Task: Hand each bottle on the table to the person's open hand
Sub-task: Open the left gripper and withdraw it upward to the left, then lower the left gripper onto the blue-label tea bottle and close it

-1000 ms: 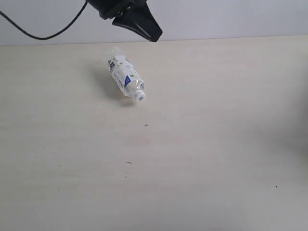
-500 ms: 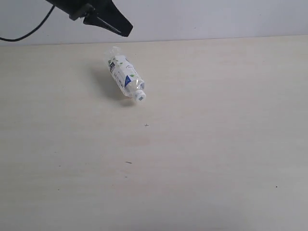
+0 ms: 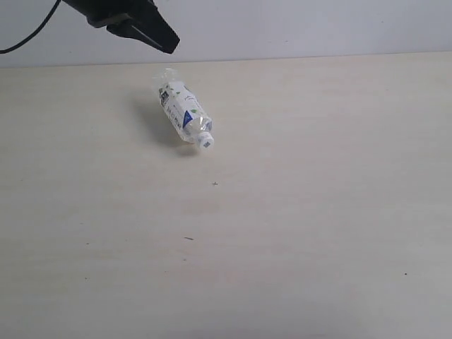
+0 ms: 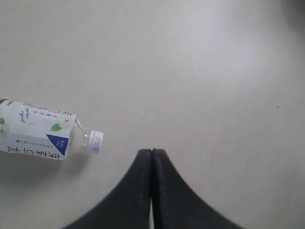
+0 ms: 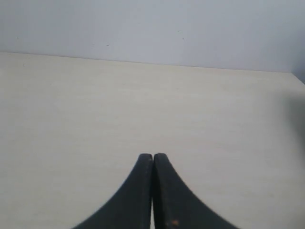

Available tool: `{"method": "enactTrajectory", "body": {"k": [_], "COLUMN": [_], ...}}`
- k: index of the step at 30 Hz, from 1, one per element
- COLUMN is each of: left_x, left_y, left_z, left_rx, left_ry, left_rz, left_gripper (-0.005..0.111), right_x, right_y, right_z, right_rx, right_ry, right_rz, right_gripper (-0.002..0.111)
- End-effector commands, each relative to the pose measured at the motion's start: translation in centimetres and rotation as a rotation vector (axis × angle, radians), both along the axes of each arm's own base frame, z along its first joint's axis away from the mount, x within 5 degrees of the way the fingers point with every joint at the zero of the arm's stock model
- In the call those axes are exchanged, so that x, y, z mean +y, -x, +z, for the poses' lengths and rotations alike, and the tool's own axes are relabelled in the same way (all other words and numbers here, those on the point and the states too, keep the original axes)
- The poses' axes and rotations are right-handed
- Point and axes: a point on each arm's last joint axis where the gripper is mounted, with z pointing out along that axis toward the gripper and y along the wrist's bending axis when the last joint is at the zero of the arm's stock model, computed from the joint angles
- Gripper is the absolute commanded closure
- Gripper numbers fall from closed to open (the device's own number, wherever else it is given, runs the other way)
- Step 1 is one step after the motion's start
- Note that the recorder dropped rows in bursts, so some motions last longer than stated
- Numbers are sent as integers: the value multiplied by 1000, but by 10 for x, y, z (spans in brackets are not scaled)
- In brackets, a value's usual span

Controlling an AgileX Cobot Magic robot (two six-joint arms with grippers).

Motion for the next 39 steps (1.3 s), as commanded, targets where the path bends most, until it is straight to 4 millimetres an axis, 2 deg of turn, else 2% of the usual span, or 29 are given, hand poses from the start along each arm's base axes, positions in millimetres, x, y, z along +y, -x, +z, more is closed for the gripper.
{"method": "enactTrajectory", "body": {"k": [1, 39], "left_x": [-2, -5], "left_y": [0, -2], "left_z": [2, 4], "left_rx": [-14, -10], "left_ry": [11, 72], "left_rz": [19, 45], "left_gripper": [107, 107], "right_x": [0, 0], "right_y": [0, 0], "right_z": [-1, -1], "right_rx": [-7, -5], "right_ry": [8, 8], "right_rz": [-3, -2], "right_gripper": [108, 108]}}
